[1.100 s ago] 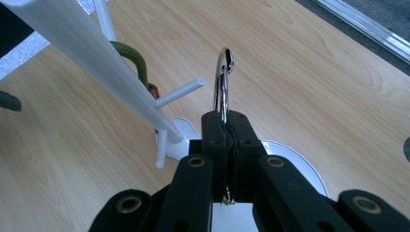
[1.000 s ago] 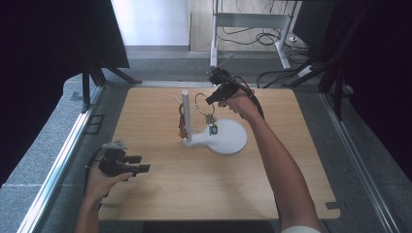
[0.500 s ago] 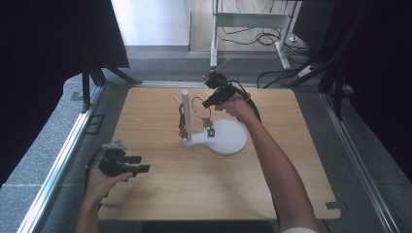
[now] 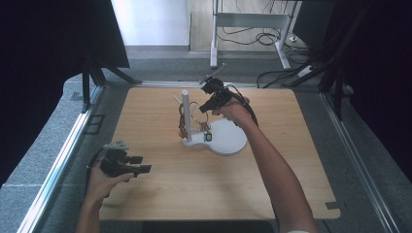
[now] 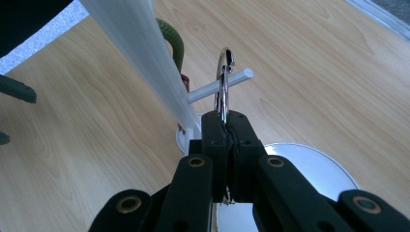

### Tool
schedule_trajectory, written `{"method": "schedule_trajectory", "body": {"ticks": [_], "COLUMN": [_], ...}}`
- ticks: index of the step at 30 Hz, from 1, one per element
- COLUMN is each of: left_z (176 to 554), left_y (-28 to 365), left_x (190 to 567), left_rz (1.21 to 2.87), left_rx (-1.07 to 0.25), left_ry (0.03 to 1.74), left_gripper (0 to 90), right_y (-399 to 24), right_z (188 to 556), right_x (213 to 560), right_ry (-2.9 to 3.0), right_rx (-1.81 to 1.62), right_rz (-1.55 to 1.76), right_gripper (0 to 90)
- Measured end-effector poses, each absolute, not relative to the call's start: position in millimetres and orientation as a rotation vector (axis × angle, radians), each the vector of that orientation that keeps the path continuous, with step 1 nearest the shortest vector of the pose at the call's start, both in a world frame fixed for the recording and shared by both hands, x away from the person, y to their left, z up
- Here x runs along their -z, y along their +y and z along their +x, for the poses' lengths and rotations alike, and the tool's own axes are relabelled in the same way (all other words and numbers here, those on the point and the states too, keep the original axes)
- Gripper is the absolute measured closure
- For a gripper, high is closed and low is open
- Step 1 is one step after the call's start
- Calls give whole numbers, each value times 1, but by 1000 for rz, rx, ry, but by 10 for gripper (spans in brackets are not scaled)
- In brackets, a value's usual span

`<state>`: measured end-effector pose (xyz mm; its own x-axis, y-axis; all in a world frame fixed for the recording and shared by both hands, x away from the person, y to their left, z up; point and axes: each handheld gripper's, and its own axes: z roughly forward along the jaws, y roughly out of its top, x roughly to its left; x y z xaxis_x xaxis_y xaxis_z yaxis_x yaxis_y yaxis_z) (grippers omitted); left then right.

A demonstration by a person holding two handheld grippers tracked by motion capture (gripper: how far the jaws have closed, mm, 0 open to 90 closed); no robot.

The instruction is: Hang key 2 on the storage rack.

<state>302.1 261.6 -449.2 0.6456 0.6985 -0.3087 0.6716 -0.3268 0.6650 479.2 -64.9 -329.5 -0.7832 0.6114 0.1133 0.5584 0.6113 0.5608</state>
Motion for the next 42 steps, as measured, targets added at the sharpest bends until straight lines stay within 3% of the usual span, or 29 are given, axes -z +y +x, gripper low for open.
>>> {"method": "schedule_trajectory", "body": {"ticks": [35,42], "left_z": [302,300], "left_y": [258,257], "left_x": [450,450], "left_rz": [2072,2078], "left_rx": [-49,-51], "left_ry": [1069,1079], "left_gripper": [398,398], "right_y": [-57,-58], "right_z": [473,471], "right_x": [360,362], "right_ry": [2812,2835], "right_rx": [-874,-888], "right_rz": [992,980], "right_gripper": [864,828]}}
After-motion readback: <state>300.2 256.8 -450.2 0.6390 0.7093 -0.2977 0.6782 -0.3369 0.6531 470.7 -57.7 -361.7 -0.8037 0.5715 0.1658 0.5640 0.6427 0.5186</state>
